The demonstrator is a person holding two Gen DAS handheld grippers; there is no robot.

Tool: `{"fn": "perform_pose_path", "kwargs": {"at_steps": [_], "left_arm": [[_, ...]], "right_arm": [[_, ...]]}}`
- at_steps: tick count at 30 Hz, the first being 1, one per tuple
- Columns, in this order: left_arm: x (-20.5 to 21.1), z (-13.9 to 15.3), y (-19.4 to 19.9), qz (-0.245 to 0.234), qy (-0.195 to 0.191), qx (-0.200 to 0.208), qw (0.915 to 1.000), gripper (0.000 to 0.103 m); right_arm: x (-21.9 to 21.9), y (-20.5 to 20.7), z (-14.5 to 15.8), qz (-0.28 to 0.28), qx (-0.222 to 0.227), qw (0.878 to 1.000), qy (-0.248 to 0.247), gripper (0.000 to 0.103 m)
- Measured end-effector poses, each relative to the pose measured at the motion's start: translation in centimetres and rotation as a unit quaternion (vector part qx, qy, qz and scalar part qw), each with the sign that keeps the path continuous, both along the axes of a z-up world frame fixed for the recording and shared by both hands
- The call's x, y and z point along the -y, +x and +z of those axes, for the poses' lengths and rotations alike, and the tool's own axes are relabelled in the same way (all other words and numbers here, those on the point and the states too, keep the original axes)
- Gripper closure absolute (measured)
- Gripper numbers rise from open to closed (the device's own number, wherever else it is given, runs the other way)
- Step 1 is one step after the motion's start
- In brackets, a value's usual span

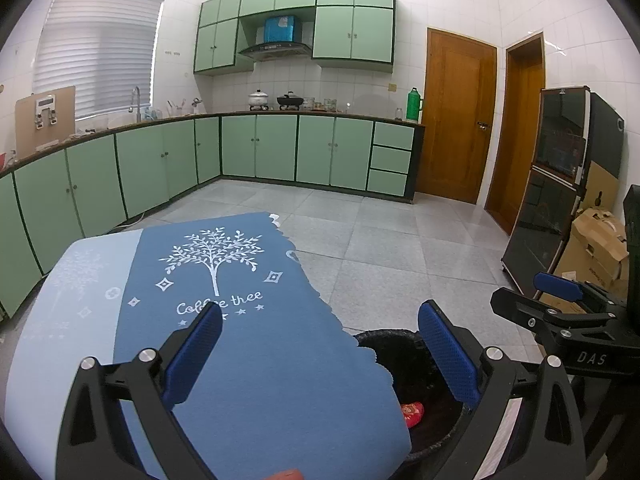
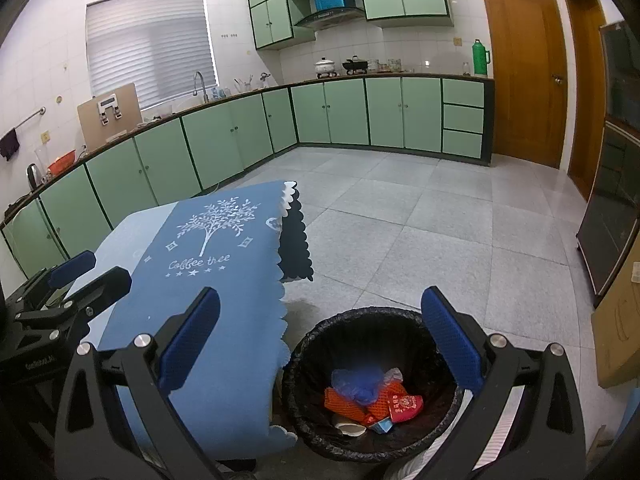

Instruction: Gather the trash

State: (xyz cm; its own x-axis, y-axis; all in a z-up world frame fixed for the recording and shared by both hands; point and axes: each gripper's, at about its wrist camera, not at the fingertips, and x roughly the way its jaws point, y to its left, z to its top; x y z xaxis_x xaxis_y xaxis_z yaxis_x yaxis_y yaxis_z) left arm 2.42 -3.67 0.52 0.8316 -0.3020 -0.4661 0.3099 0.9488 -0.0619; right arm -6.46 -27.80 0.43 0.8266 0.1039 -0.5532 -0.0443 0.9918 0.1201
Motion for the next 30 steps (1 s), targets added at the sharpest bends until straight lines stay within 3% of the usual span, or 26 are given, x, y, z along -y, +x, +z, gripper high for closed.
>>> {"fn": "perform_pose_path", "kwargs": {"at_steps": [30], "left_arm": [[-0.45, -0.13, -0.31, 0.003, 0.001, 0.001, 1.0, 0.007]], "right_arm": [[-0.44, -0.02, 0.08, 0.005, 0.001, 1.0, -0.002, 0.005]]}}
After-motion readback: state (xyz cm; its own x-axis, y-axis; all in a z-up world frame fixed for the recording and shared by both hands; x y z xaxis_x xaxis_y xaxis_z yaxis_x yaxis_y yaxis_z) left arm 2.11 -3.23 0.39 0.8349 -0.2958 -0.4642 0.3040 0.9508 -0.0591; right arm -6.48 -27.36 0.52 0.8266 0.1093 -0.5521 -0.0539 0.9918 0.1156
